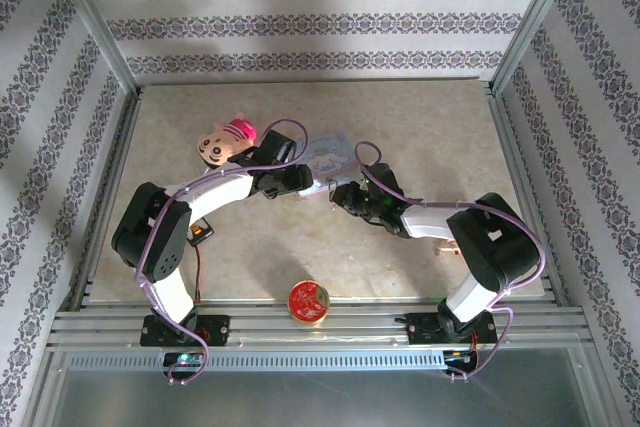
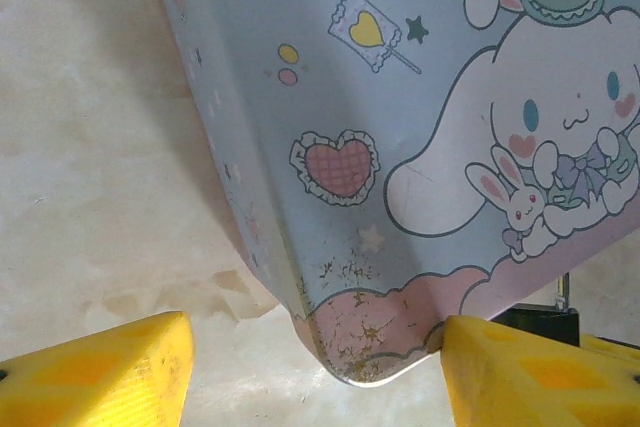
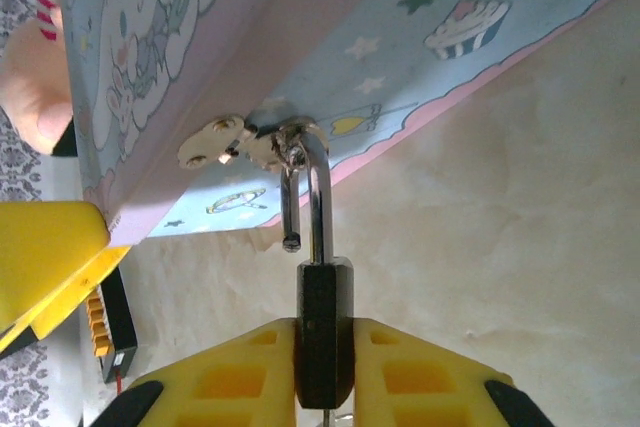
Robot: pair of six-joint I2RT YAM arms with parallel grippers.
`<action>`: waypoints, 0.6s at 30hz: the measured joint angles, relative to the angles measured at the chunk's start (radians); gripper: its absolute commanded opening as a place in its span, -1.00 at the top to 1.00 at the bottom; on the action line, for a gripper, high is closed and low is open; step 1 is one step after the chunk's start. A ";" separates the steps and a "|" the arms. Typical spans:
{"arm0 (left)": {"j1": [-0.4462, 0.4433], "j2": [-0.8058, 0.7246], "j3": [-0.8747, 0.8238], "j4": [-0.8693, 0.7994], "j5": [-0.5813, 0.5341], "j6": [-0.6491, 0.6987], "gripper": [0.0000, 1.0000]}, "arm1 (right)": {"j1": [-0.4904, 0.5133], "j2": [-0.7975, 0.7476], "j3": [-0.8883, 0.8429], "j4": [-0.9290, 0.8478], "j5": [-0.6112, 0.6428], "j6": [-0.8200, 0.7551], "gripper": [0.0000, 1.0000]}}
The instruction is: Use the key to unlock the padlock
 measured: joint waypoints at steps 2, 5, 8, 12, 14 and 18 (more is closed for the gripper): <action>0.000 0.000 0.000 0.003 0.004 -0.004 -0.18 | 0.000 -0.004 -0.002 0.003 0.010 0.003 0.83; 0.000 0.000 0.000 0.008 0.008 -0.008 -0.15 | 0.003 -0.004 -0.007 0.013 0.027 0.016 0.91; 0.000 0.000 -0.006 0.020 0.012 -0.011 -0.12 | 0.015 -0.004 -0.017 0.035 0.051 0.039 0.92; 0.000 -0.002 -0.020 0.047 0.021 -0.016 -0.07 | 0.043 -0.004 -0.024 0.061 0.105 0.080 0.92; 0.000 -0.006 -0.033 0.070 0.032 -0.024 0.03 | 0.055 -0.004 -0.038 0.088 0.135 0.103 0.92; 0.000 -0.013 -0.058 0.110 0.045 -0.039 0.04 | 0.067 -0.004 -0.071 0.144 0.174 0.140 0.92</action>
